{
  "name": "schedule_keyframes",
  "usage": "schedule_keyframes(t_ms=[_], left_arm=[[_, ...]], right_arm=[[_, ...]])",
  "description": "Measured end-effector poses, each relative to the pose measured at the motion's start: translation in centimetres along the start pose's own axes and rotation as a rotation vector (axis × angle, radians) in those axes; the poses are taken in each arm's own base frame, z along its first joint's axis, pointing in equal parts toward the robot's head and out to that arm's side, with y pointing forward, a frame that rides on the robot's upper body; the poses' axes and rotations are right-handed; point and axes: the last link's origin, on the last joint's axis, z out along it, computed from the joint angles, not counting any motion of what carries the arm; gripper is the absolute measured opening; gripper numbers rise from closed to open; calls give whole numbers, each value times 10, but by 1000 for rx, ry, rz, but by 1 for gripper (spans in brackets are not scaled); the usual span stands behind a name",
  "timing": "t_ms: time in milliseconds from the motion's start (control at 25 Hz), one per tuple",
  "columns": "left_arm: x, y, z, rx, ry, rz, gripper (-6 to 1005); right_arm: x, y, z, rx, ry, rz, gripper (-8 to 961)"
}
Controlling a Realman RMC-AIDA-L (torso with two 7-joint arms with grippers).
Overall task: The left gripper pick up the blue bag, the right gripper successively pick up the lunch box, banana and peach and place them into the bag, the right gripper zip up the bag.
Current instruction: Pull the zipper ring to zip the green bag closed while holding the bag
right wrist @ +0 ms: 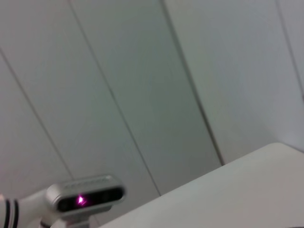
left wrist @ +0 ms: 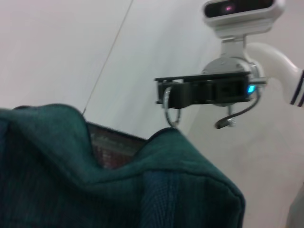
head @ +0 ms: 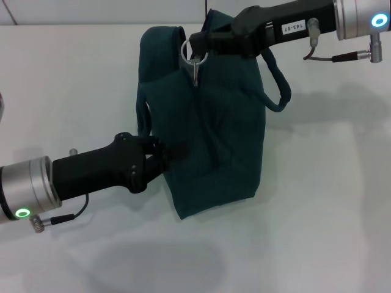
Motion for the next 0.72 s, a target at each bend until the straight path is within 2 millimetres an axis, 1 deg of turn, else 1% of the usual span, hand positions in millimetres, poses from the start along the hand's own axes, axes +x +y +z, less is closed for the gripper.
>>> schedule_keyframes(t_ms=[120, 280, 400, 600, 720], left_arm=[[-3, 4, -2, -12, 0, 26, 63], [-6, 5, -3, -15, -10, 27, 63], [-8, 6, -4, -12, -12, 30, 64], [-11, 8, -3, -26, -27, 81, 64], [-12, 9, -4, -17, -6, 61, 63]], right_arm=[[1, -4, -4, 11, -24, 29, 8], [1, -3, -6, 5, -30, 33, 8], [0, -2, -5, -6, -35, 30, 8], [1, -1, -3, -11, -37, 32, 7], [1, 0, -1, -16, -34, 32, 7]])
